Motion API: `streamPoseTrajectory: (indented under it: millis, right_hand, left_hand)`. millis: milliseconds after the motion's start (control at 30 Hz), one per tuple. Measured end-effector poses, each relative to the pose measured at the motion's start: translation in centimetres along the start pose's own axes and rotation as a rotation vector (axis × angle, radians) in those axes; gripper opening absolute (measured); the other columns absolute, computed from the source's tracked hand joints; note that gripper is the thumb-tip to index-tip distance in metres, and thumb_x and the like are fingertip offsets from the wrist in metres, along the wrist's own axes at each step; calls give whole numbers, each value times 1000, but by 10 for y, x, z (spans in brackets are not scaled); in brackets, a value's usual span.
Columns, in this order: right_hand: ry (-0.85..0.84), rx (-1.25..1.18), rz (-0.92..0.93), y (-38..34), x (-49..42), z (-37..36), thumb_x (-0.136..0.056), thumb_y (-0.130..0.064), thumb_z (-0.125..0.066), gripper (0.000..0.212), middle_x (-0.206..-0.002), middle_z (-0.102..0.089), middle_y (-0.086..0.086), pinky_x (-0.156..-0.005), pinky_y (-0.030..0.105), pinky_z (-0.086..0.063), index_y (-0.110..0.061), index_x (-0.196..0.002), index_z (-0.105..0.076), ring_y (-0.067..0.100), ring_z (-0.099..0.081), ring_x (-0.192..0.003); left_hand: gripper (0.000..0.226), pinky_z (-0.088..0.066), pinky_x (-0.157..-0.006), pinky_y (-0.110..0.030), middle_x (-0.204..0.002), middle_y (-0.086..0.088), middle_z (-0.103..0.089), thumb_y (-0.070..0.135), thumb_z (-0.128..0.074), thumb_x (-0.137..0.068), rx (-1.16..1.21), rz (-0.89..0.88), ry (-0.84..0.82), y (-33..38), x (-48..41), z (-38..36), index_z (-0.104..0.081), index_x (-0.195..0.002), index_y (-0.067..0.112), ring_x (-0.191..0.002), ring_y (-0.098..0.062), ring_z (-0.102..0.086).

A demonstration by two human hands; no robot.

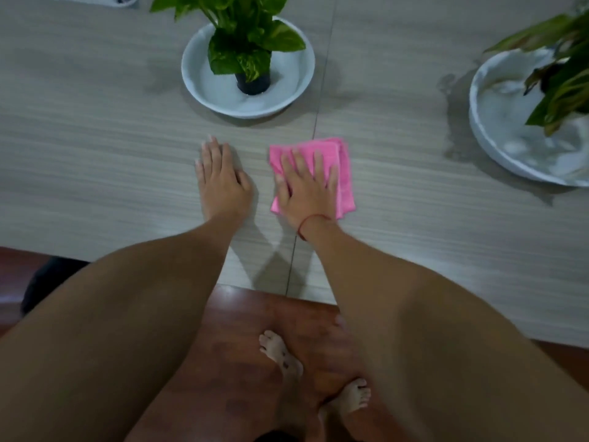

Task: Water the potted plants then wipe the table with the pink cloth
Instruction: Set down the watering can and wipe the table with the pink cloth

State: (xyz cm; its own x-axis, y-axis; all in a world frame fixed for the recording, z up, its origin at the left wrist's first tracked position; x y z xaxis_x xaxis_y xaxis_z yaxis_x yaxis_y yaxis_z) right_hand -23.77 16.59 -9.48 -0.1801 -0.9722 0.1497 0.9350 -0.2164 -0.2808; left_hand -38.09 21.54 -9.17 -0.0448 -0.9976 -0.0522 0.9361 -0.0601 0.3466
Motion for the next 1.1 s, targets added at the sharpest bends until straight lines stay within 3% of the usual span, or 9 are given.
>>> streamPoseTrajectory:
  millis: [100,267,433,700,867,967,1100]
  right_hand:
    - [-41,29,36,41,28,8,-103,-46,-12,53,-162,0,-10,-118,44,11,-34,-154,-5,20,7,-149]
    - [-7,107,-149,116,62,17,-102,-45,-9,53,-162,3,-7,-121,49,2,-33,-153,1,24,6,-149]
    - [26,54,-249,84,48,9,-103,-44,-17,54,-162,1,-10,-114,54,14,-35,-153,-1,31,7,-149]
    - [-80,-14,174,-72,52,-32,-102,-41,-23,53,-161,-4,-13,-117,55,13,-35,-153,-11,28,10,-149]
    - [-104,124,389,-45,77,-28,-103,-42,-21,52,-162,-5,-10,-120,45,9,-33,-154,-11,20,6,-150]
    - [-67,83,261,-20,49,-18,-103,-42,-19,52,-161,-6,-11,-120,44,8,-35,-153,-11,17,5,-150]
    - [13,61,31,-45,3,-24,-101,-45,-20,54,-161,-7,-15,-117,52,12,-37,-153,-11,25,5,-150]
  left_hand:
    - [59,-2,-124,-47,-165,-14,-8,31,-32,-102,-53,59,-28,-4,8,6,-22,-155,6,-154,-29,-2]
    - [58,0,-124,-49,-165,-10,-6,37,-23,-106,-81,179,-31,-41,35,26,-20,-157,9,-154,-25,0]
    - [53,-1,-124,-49,-165,-12,-10,31,-24,-106,-77,279,-28,-89,61,48,-27,-154,7,-154,-26,-3]
    - [53,-5,-124,-46,-164,-11,-17,27,-27,-106,-59,310,-4,-98,66,46,-26,-155,9,-153,-25,-8]
    - [53,-5,-124,-45,-164,-9,-16,28,-26,-105,-32,324,0,-97,65,46,-25,-156,11,-154,-23,-8]
    - [53,-3,-125,-44,-165,-7,-14,29,-25,-105,-16,330,11,-101,65,44,-25,-156,13,-154,-21,-6]
    - [53,-2,-125,-43,-165,-4,-16,30,-25,-104,-7,340,70,-108,61,37,-27,-155,15,-154,-19,-6]
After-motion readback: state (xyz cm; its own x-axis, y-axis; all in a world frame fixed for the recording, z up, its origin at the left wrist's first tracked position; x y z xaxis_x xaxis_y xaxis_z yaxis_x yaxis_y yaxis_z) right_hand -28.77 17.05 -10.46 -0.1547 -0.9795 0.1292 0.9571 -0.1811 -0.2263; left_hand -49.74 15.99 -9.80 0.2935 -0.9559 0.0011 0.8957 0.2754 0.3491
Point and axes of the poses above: each hand's wrist, its own x-axis away from the middle knuckle, its own z-axis out of the back of the hand, y = z × x, the point moved 4 cm from there along -x, towards the middle knuckle
